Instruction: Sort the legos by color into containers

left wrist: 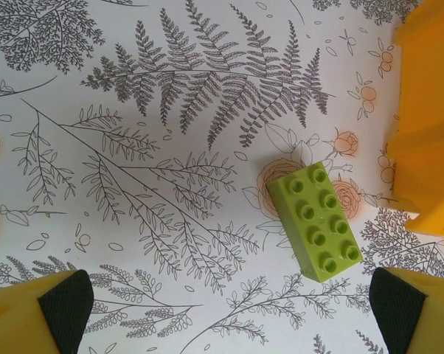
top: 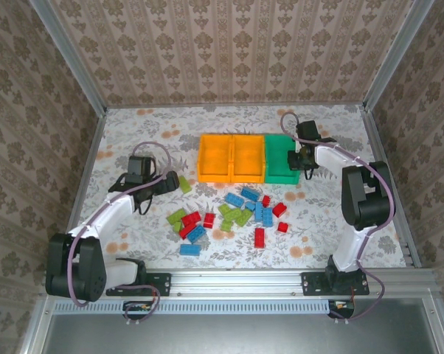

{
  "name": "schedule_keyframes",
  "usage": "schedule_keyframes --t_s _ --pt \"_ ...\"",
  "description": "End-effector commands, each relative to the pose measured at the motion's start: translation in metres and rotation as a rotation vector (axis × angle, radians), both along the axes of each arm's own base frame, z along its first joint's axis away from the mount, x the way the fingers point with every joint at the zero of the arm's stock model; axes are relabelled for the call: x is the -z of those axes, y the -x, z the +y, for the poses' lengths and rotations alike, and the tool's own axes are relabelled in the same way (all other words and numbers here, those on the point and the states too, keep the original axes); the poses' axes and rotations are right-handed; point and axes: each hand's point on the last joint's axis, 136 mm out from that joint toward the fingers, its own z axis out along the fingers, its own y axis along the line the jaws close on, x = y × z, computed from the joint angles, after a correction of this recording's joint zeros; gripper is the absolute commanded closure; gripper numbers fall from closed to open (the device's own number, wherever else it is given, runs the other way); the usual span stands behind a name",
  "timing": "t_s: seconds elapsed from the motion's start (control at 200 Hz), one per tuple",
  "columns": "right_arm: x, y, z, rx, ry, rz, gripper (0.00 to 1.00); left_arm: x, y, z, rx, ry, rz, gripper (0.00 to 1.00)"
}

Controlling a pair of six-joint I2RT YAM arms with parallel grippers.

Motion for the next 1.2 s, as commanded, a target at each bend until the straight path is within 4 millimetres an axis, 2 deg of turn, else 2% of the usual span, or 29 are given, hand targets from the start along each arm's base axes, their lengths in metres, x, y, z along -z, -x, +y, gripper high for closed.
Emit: schedule_keyframes --t_s 0.0,0.18,0.405,0.64,0.855,1.055,1.195 --pt "-0.014 -0.002 -0.001 -0.049 0.021 -0.042 0.81 -0.01 -0.006 -0.009 0.006 0.057 -0.023 0.0" --pt "-0.017 -0.002 0.002 -0.044 -0.002 -0.045 0.76 0.001 -0.007 -0.016 0.01 0.07 0.017 0.0" --pt "-0.029 0.0 0.0 -0.001 -0.02 -0.073 0.55 0.013 -0.019 -0.032 0.01 0.079 0.102 0.0" --pt "-0.039 0.007 -0.004 0.071 -0.037 -0.104 0.41 0.032 -0.035 -0.053 0.018 0.085 0.208 0.0" --pt "-0.057 0.018 -0.005 0.104 -0.075 -0.168 0.29 0.052 -0.036 -0.06 0.022 0.006 0.286 0.0" --pt "-0.067 0.031 -0.003 0.114 -0.109 -0.204 0.24 0.059 -0.037 -0.061 0.019 -0.033 0.312 0.07" --pt "-0.066 0.039 -0.006 0.114 -0.099 -0.21 0.23 0.064 -0.037 -0.059 0.023 -0.068 0.331 0.19"
